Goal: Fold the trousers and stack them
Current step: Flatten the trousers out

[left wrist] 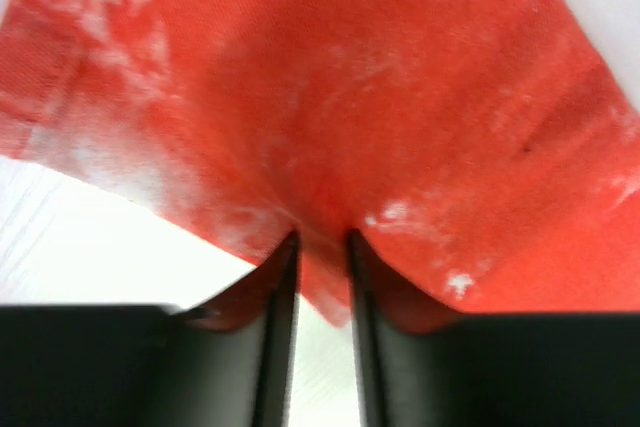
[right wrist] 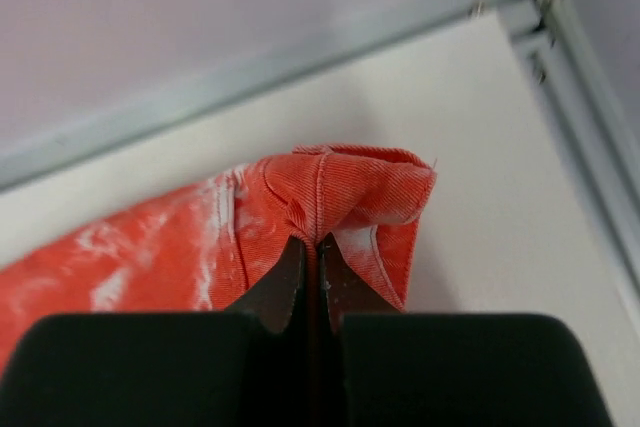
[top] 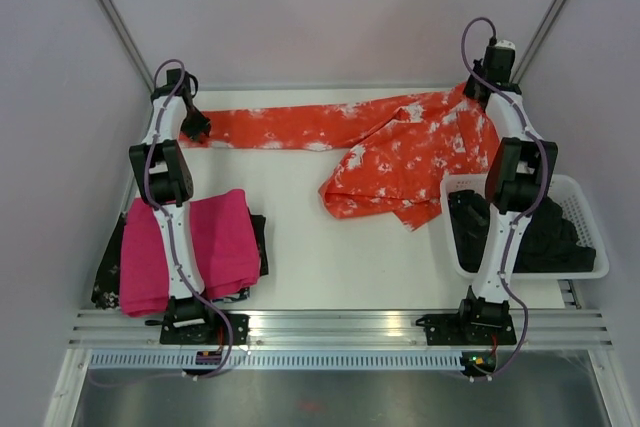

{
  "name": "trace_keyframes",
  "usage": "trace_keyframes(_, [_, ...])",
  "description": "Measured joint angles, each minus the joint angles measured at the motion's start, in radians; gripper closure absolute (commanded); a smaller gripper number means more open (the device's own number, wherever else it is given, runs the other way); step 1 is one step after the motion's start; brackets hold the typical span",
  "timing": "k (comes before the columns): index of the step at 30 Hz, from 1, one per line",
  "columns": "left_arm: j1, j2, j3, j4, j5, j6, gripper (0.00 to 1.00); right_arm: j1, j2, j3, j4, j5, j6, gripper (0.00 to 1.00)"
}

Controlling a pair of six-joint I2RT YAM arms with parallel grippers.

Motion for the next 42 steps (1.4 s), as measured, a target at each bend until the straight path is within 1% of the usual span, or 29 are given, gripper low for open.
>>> trace_keyframes(1, [0.002, 0.008, 0.01, 0.013, 0.013, 0.002, 0.79, 0.001, -0.023, 0.0, 0.018, -0.001, -0.003, 1.0])
trace_keyframes(2, [0.004, 0.012, 0.015, 0.026, 0.024, 0.003, 0.92, 0.002, -0.045, 0.001, 0.037, -0.004, -0.006, 1.0])
trace_keyframes(3, [0.005, 0.014, 0.015, 0.046, 0.04, 0.0, 0.98, 0.004, -0.064, 0.002, 0.051, -0.006, -0.01, 1.0])
trace_keyframes(6, [0.003, 0.025, 0.026, 0.095, 0.068, 0.0, 0.98, 0.008, -0.092, 0.008, 0.089, -0.01, -0.014, 1.0])
trace_keyframes(10, [0.0, 0.032, 0.049, 0.173, 0.086, -0.002, 0.98, 0.006, -0.087, 0.011, 0.107, -0.005, -0.013, 0.99])
trace_keyframes(13, [0.002, 0.032, 0.068, 0.248, 0.095, -0.01, 0.98, 0.004, -0.042, 0.055, 0.093, 0.004, -0.013, 0.99])
trace_keyframes(14, [0.002, 0.032, 0.072, 0.273, 0.096, -0.015, 0.94, 0.003, -0.013, 0.084, 0.084, 0.009, -0.013, 0.97])
trace_keyframes(15, [0.003, 0.032, 0.074, 0.299, 0.104, -0.018, 0.88, 0.002, 0.019, 0.113, 0.078, 0.014, -0.012, 0.85])
trace_keyframes(16, [0.005, 0.032, 0.074, 0.324, 0.118, -0.021, 0.79, 0.0, 0.053, 0.142, 0.071, 0.018, -0.004, 0.79])
trace_keyframes(17, [0.006, 0.032, 0.075, 0.346, 0.134, -0.024, 0.48, -0.005, 0.087, 0.165, 0.06, 0.019, 0.002, 0.74])
trace_keyframes(18, [0.007, 0.032, 0.075, 0.362, 0.149, -0.027, 0.35, -0.011, 0.121, 0.192, 0.045, 0.017, 0.01, 0.53])
trace_keyframes(19, [0.008, 0.032, 0.075, 0.375, 0.167, -0.03, 0.22, -0.019, 0.153, 0.219, 0.03, 0.011, 0.027, 0.35])
trace_keyframes(21, [0.01, 0.031, 0.076, 0.377, 0.193, -0.034, 0.18, -0.038, 0.204, 0.261, -0.005, -0.01, 0.043, 0.02])
trace_keyframes(24, [0.009, 0.021, 0.068, 0.346, 0.198, -0.018, 0.14, -0.064, 0.22, 0.275, -0.069, -0.069, 0.032, 0.02])
trace_keyframes(25, [0.006, 0.001, 0.04, 0.328, 0.196, -0.006, 0.1, -0.069, 0.218, 0.28, -0.085, -0.079, 0.03, 0.02])
trace_keyframes(29, [-0.018, -0.177, -0.152, 0.257, 0.183, 0.055, 0.09, -0.068, 0.166, 0.272, -0.148, -0.103, 0.024, 0.02])
trace_keyframes(30, [-0.037, -0.251, -0.207, 0.24, 0.18, 0.076, 0.09, -0.063, 0.135, 0.253, -0.16, -0.103, 0.024, 0.02])
trace_keyframes(32, [-0.081, -0.355, -0.267, 0.224, 0.181, 0.102, 0.09, -0.049, 0.064, 0.227, -0.197, -0.102, 0.027, 0.02])
trace_keyframes(34, [-0.16, -0.462, -0.314, 0.237, 0.198, 0.127, 0.1, -0.039, -0.008, 0.214, -0.224, -0.102, 0.035, 0.02])
trace_keyframes(37, [-0.332, -0.579, -0.404, 0.299, 0.245, 0.174, 0.11, -0.025, -0.12, 0.212, -0.237, -0.117, 0.044, 0.02])
trace_keyframes(40, [-0.497, -0.605, -0.476, 0.343, 0.282, 0.205, 0.12, -0.026, -0.229, 0.182, -0.22, -0.14, 0.051, 0.02])
trace_keyframes(42, [-0.579, -0.597, -0.544, 0.362, 0.298, 0.21, 0.13, -0.029, -0.308, 0.116, -0.17, -0.165, 0.056, 0.02])
